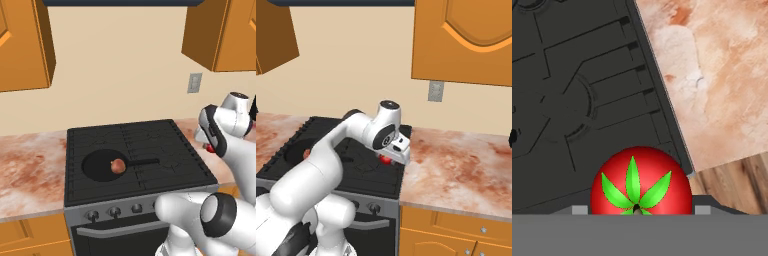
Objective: Place the pan on the front left burner on the stove. Then place the tomato and the onion in the pan and turn on the front left burner.
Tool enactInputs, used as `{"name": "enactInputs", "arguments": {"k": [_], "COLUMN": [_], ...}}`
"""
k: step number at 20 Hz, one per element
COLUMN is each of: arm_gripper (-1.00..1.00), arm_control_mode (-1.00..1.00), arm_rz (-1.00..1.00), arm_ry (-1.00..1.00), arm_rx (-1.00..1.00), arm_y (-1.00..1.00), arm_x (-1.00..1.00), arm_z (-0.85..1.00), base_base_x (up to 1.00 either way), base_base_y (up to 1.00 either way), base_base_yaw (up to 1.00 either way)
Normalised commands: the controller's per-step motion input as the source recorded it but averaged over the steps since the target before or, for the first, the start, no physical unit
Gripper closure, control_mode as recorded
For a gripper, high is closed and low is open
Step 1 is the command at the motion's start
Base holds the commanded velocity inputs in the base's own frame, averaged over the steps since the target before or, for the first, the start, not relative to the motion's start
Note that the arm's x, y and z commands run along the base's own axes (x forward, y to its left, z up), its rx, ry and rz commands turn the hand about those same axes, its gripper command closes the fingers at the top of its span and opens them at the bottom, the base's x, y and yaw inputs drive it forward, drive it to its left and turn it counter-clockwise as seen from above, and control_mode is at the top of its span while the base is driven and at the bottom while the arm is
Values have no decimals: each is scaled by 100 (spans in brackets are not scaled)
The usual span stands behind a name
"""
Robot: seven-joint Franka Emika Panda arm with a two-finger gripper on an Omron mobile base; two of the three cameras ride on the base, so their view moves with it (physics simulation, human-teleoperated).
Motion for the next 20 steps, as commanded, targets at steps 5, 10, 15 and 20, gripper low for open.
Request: {"name": "enactInputs", "arguments": {"k": [5,10,15,20], "arm_gripper": [100,100,100,100], "arm_control_mode": [-100,-100,-100,-100], "arm_rz": [4,4,6,8], "arm_ry": [0,0,0,0], "arm_rx": [-4,-1,-1,0], "arm_y": [48,43,49,53], "arm_x": [0,0,0,1], "arm_z": [10,9,6,1], "base_base_x": [0,0,0,0], "base_base_y": [0,0,0,0], "base_base_yaw": [0,0,0,0]}}
